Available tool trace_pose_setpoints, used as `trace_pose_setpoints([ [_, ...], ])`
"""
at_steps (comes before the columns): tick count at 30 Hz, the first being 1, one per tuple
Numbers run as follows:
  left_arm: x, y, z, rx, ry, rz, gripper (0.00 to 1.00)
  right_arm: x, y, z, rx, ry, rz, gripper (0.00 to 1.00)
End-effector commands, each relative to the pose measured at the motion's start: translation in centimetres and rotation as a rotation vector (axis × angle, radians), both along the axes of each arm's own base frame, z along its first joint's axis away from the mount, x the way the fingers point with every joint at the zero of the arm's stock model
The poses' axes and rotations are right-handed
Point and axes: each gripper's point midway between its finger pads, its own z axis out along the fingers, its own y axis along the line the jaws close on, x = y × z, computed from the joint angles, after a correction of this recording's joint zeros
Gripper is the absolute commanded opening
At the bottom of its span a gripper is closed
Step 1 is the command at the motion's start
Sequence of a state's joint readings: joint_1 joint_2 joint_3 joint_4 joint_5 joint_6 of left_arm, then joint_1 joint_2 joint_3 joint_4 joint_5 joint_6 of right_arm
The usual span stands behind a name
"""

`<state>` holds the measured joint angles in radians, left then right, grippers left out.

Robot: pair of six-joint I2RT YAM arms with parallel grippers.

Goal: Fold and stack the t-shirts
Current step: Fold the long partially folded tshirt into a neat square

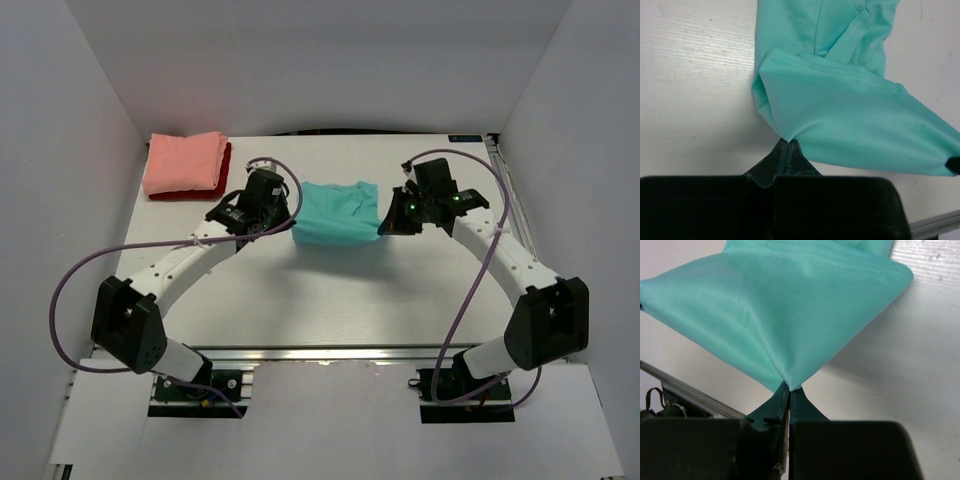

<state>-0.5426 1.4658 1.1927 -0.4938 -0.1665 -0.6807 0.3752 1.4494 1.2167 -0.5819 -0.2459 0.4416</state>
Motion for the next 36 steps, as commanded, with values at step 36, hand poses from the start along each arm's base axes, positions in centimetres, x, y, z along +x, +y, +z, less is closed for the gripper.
trace_pose_setpoints([
  [36,20.6,-0.6,-2.6,-0.049,-0.047,0.028,0.00,19.9,1.2,-3.3,0.036,-0.032,-0.054,0.00],
])
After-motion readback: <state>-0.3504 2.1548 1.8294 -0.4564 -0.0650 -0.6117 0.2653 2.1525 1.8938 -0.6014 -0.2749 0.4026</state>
